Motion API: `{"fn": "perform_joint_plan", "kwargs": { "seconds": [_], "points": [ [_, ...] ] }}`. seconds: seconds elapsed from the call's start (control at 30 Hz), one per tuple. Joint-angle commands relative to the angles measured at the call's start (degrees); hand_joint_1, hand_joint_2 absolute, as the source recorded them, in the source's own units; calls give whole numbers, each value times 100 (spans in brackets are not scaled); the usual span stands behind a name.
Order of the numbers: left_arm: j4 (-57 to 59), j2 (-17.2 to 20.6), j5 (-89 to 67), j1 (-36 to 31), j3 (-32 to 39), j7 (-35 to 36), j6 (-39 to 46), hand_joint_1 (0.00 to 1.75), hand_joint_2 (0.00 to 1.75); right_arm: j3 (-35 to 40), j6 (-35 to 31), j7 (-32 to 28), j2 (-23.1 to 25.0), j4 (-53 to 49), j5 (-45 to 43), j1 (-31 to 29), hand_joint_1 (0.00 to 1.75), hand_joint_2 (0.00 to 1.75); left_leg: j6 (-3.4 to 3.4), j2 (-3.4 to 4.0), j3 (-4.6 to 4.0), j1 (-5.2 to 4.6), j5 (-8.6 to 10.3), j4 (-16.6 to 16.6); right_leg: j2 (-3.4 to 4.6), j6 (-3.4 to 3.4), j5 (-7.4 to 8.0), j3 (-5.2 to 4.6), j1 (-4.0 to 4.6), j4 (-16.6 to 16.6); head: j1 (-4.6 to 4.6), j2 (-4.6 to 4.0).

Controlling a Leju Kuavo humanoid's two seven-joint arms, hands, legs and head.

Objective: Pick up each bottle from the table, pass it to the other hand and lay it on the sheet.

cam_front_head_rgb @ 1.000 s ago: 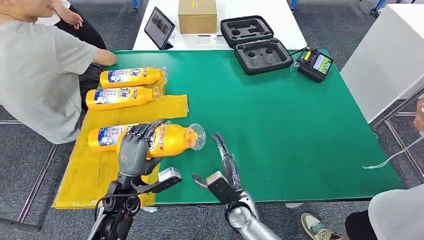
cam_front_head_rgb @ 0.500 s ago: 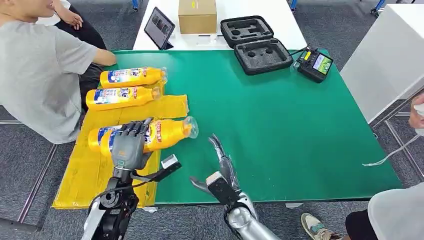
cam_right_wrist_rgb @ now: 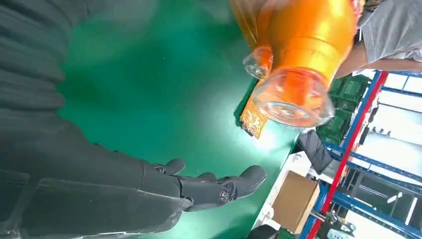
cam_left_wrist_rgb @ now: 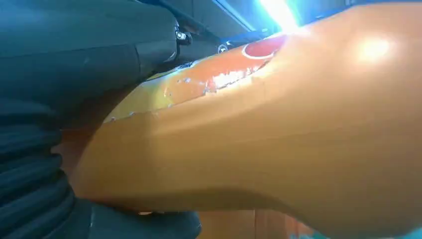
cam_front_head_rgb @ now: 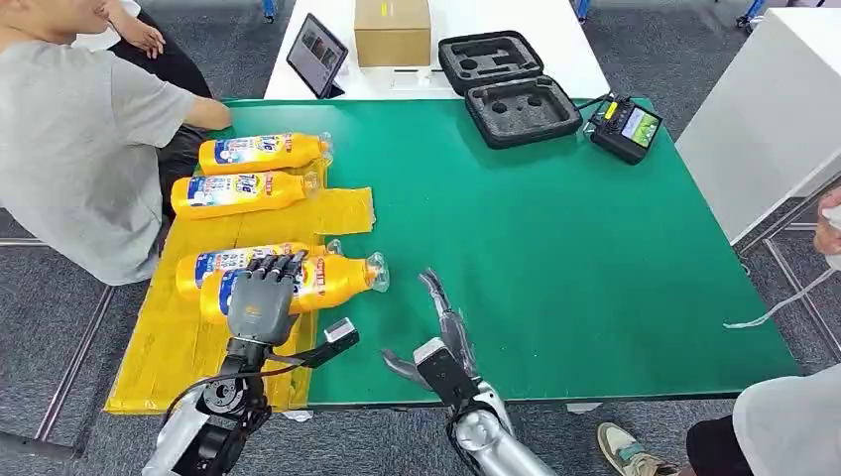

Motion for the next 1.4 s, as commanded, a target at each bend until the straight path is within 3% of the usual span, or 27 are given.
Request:
{"fn": "perform_joint_plan", "kwargs": {
  "seconds": [0.03, 0.13, 0.27, 0.5, 1.4],
  "points": [
    [1497, 654, -205, -734, -1060, 491, -11, 175, 175, -246, 100, 2, 118, 382, -25, -184, 0, 175, -9, 0, 23, 3, -3, -5, 8, -7, -3, 20, 3, -2, -2, 0],
    [1417, 913, -205, -714, -1508, 780, -11, 175, 175, -265, 117, 2, 114, 405, -9, -183, 0, 175, -7, -1, 22, 1, -3, -7, 7, -6, -4, 18, 1, -2, -2, 0],
    [1533, 993, -205, -824, -1870, 1200, -11, 175, 175, -260, 110, 2, 130, 430, 9, -198, 0, 175, -7, -5, 17, 5, -4, -3, 3, -5, -6, 15, 4, 0, -2, 0],
    [2296, 786, -205, -1020, -1676, 1016, -167, 175, 175, -273, 117, 2, 129, 516, -2, -238, 0, 175, -7, 0, 19, 6, -2, -5, 8, -4, -3, 18, 2, -2, 0, 0],
    [1819, 605, -73, -650, -1244, 322, -888, 175, 175, -216, 168, 2, 124, 698, 28, -400, 0, 175, -6, 7, 35, 3, -4, -8, 14, -5, -3, 33, -1, -2, -2, 0]
  ]
}}
